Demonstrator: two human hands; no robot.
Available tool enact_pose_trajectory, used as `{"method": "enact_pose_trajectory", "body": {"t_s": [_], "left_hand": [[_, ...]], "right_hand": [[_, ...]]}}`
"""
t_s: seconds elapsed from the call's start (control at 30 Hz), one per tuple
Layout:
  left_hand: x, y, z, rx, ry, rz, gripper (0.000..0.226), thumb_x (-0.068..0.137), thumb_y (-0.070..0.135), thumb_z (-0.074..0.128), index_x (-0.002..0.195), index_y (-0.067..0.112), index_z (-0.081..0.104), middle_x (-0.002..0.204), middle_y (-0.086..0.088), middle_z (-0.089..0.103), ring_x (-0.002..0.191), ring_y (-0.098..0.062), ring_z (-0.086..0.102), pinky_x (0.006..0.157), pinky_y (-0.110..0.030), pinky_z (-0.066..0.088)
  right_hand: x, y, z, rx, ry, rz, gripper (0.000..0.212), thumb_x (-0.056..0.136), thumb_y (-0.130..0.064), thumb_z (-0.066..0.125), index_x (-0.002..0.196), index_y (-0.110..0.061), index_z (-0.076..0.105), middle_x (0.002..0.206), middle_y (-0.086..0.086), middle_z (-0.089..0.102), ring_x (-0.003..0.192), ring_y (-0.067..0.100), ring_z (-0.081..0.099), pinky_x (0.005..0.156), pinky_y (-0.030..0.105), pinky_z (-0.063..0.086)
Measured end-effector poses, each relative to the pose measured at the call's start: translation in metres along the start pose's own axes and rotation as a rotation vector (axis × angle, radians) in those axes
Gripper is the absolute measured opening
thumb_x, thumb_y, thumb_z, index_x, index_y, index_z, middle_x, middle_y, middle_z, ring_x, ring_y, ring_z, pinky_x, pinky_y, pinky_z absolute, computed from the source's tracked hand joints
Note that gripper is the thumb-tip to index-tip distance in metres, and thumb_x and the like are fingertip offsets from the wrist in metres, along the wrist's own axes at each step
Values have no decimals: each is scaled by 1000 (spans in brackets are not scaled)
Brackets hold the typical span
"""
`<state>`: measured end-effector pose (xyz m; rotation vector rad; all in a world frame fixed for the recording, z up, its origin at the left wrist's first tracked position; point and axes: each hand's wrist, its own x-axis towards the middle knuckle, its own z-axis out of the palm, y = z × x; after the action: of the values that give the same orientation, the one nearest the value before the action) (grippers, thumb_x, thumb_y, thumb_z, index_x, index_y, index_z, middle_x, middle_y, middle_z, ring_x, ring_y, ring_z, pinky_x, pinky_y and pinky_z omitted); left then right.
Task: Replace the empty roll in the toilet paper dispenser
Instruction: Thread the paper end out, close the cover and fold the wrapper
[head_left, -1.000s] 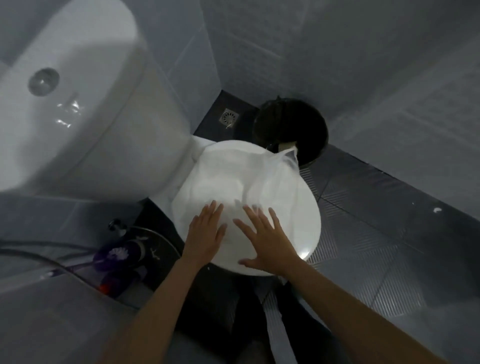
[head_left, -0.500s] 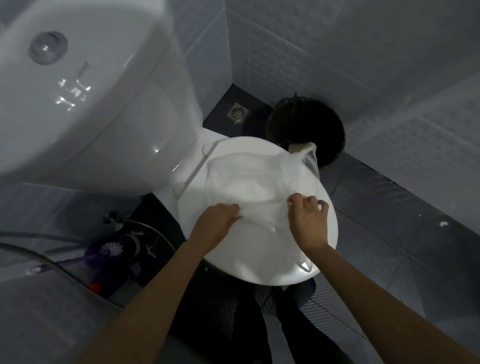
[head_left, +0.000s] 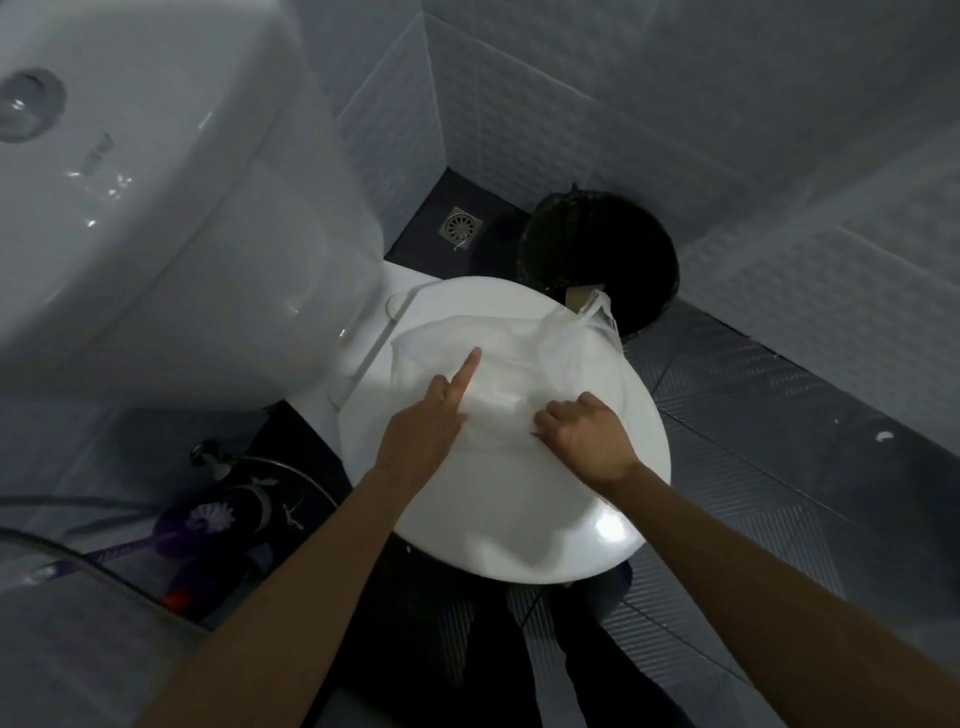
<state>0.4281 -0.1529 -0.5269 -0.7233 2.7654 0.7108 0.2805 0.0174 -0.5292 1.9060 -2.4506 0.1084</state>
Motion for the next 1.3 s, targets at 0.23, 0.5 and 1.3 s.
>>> {"method": "enact_pose_trajectory", "body": {"t_s": [0.23,0.5,1.3], "left_hand": [[17,-6,-5,364,195,130,45,55,27,90,96,19,72,77,-4,59,52,-20,58,43,-25,44],[31,-9,-11,360,222,250,22,76,22,69,63,16,52,147,-15,44,124,-36,52,95,-46,44],[-5,14,28,76,132,10,49,78,11,65,127,15,59,112,-14,61,89,-35,60,73,-42,51]], "right_hand": [[47,13,-24,26,-299,95,116,58,-43,85,150,-27,16,159,21,-3,136,39,34,107,53,31],[66,29,-13,40,-506,236,92,72,-54,70,143,-11,30,123,11,57,113,30,51,99,43,28],[-20,-4,2,229,-69,1031,85,61,-72,67,121,-13,53,117,10,58,108,32,55,97,53,35]]}}
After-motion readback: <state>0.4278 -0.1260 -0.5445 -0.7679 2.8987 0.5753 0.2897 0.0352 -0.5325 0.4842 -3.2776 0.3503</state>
